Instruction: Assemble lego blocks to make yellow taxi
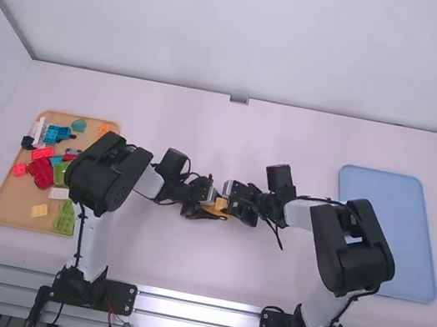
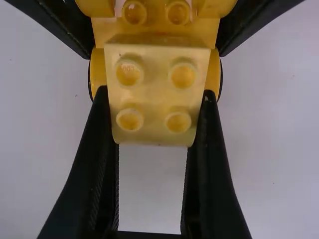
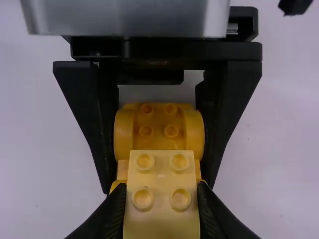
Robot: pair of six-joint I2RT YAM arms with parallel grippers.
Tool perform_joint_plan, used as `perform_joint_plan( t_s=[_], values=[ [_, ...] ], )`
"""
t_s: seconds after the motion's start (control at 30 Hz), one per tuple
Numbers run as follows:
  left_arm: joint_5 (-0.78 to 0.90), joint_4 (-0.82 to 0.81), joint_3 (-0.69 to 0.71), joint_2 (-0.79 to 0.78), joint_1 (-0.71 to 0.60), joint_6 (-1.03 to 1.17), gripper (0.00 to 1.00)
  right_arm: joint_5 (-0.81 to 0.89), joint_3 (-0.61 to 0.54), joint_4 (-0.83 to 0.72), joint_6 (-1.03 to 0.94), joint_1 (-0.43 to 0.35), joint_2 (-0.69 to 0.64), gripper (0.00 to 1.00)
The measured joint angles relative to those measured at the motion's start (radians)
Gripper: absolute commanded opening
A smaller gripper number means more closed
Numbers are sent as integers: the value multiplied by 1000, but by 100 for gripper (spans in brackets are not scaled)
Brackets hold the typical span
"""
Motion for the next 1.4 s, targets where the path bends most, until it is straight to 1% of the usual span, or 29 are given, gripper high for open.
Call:
perform_joint_plan(
  t_s=[0.2, 0.3, 0.33, 0.37, 0.47, 0.57, 0.63, 0.83, 0.93, 1.0, 1.03, 1.1, 1.13, 1.3, 1.4],
  values=[
    [-2, 1, 0, 0, 0, 0, 55, 0, -2, 4, 1, -1, 0, 19],
    [-2, 1, 0, 0, 0, 0, 55, -2, -2, 6, 0, 2, 0, 25],
    [-2, 1, 0, 0, 0, 0, 55, 0, -2, 8, 0, 2, 0, 29],
    [-2, 1, 0, 0, 0, 0, 55, 0, -2, 7, 1, 2, 0, 36],
    [0, 0, 0, 0, 0, 0, 55, 1, -2, 11, 2, 2, 0, 42],
    [0, 0, 0, 0, 0, 0, 55, 4, -2, 14, 1, 1, 0, 43],
    [0, 0, 0, 0, 0, 0, 55, 3, -2, 14, 1, -3, 0, 47],
    [0, 0, 0, 0, 0, 0, 55, -26, -3, 33, 0, -9, 0, 49],
    [0, 0, 0, 0, 0, 0, 55, -72, -3, 60, -2, -12, 0, 49],
    [0, 0, 0, 0, 0, 0, 55, -101, -3, 61, -3, -17, 0, 43],
    [0, 0, 0, 0, 0, 0, 55, -117, -3, 68, -2, -19, 0, 28],
    [0, 0, 0, 0, 0, 0, 55, -129, -3, 74, -4, -19, 0, 7],
    [0, 0, 0, 0, 0, 0, 54, -129, -3, 72, -2, -21, 0, 0],
    [0, 0, 0, 0, 0, 0, 53, -76, -4, 66, 27, -12, 0, 0],
    [2, 0, 0, 0, 0, 0, 52, -27, -1, 47, 43, 19, -3, 0]
  ],
)
